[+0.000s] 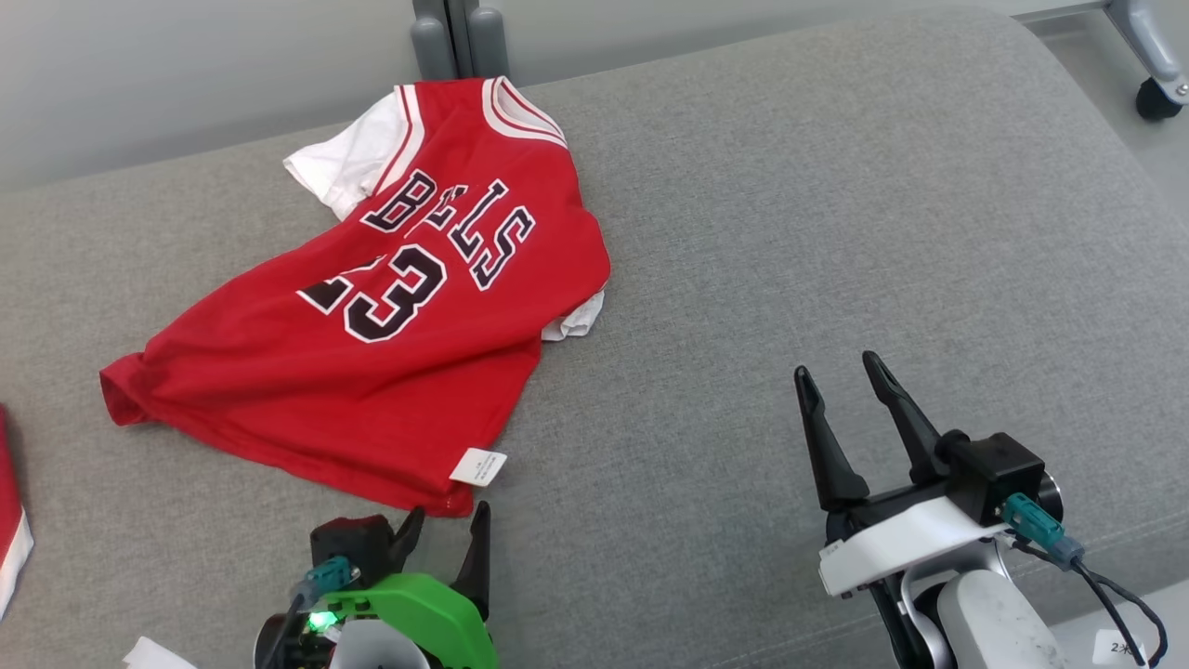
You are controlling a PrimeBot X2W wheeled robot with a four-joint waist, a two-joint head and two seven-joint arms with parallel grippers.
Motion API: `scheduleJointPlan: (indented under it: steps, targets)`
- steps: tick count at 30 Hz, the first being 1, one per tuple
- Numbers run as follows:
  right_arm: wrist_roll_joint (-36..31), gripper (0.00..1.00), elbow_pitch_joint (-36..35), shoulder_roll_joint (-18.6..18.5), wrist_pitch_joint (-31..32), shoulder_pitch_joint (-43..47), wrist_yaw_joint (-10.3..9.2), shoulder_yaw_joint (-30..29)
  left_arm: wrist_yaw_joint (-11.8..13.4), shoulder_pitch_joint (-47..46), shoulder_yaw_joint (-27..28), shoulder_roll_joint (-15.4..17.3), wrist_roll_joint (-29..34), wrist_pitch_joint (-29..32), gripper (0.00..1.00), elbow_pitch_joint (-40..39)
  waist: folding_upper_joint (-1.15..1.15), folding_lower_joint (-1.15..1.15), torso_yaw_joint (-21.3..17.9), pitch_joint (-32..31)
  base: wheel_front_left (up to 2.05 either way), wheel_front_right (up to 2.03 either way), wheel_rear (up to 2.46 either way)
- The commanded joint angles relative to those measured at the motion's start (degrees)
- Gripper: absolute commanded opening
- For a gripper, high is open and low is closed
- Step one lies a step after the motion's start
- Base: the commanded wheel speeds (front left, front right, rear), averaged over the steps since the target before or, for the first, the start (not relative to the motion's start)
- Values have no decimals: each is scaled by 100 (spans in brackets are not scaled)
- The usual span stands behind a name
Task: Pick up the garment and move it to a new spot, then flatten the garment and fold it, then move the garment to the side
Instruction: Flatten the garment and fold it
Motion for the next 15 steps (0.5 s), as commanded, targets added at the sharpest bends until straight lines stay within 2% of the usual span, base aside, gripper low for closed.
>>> scheduleJointPlan:
  steps: [1, 11, 12, 13, 14, 15]
  targets:
    - [37, 100, -18, -13, -2, -71, -8, -15, -37, -133, -24, -44, 51, -29, 100, 100, 0, 0, -63, 58, 0, 0, 0]
    - [121, 100, -63, -13, -1, -138, -8, -24, 20, -671, -130, -197, 308, -151, 100, 1113, 0, 0, -234, 280, 0, 0, 0]
    - [126, 100, -59, -13, -1, -137, -8, -30, 0, -710, -133, -199, 316, -175, 47, 1225, 0, 0, -234, 288, 0, 0, 0]
    - [131, 100, -57, -13, -1, -135, -8, -36, -17, -749, -147, -196, 340, -187, 13, 1295, 0, 0, -231, 289, 0, 0, 0]
    - [130, 100, -52, -13, -1, -125, -8, -50, -32, -778, -150, -206, 347, -205, 0, 1361, 0, 0, -218, 281, 0, 0, 0]
    - [128, 100, -46, -13, -1, -105, -8, -66, -53, -783, -156, -216, 339, -220, 0, 1395, 0, 0, -201, 267, 0, 0, 0]
